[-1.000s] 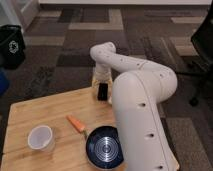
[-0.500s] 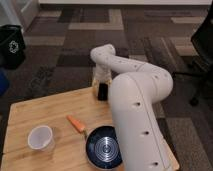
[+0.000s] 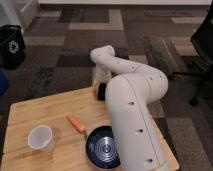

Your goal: Place the eraser on the white sponge

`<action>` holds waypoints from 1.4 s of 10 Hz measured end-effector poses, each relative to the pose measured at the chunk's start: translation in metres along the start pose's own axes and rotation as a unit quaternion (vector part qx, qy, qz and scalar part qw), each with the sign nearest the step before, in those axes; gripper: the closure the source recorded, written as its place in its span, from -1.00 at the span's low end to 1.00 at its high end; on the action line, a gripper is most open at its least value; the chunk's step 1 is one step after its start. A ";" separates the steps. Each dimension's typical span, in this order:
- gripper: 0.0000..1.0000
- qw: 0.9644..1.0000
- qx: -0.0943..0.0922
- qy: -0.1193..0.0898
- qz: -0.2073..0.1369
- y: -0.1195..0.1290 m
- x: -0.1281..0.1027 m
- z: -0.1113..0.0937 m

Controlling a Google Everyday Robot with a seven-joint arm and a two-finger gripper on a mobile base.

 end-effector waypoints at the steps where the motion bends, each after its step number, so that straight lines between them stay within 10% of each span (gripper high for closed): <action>1: -0.14 1.000 0.001 -0.001 0.001 -0.001 -0.001 0.000; 6: 1.00 1.000 -0.005 -0.015 0.017 0.000 -0.004 -0.018; 11: 1.00 1.000 -0.003 -0.027 0.012 0.011 0.012 -0.071; 14: 1.00 0.997 0.001 -0.031 0.070 -0.016 0.041 -0.076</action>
